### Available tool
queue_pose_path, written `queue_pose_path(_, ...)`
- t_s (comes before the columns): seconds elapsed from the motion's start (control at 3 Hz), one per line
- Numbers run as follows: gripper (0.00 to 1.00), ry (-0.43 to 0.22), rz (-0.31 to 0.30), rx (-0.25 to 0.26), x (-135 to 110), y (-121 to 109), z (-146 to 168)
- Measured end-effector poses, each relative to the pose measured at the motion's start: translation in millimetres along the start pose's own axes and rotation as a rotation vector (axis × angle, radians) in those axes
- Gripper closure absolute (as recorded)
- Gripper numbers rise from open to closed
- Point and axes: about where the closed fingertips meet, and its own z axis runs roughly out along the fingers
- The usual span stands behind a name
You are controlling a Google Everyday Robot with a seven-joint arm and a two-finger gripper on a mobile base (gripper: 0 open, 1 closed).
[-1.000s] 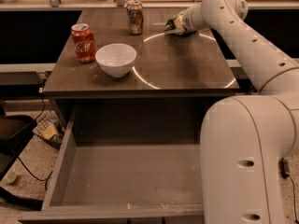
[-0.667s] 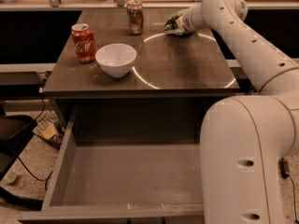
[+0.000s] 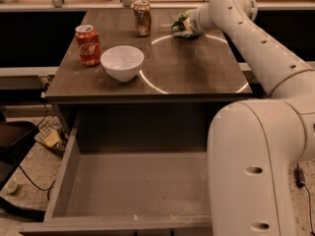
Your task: Place green jalapeno chip bag into white bowl
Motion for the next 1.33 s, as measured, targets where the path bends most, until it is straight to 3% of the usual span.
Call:
queue_pose_path(0.33, 1.0, 0.011, -0.012, 0.008, -22, -3, -22)
queue_pose_path(1.0, 1.0, -0.007, -0.072, 0.062, -72, -21, -108)
queue_pose_path(1.33, 1.0, -0.001, -0.124, 0.083, -87, -16, -154)
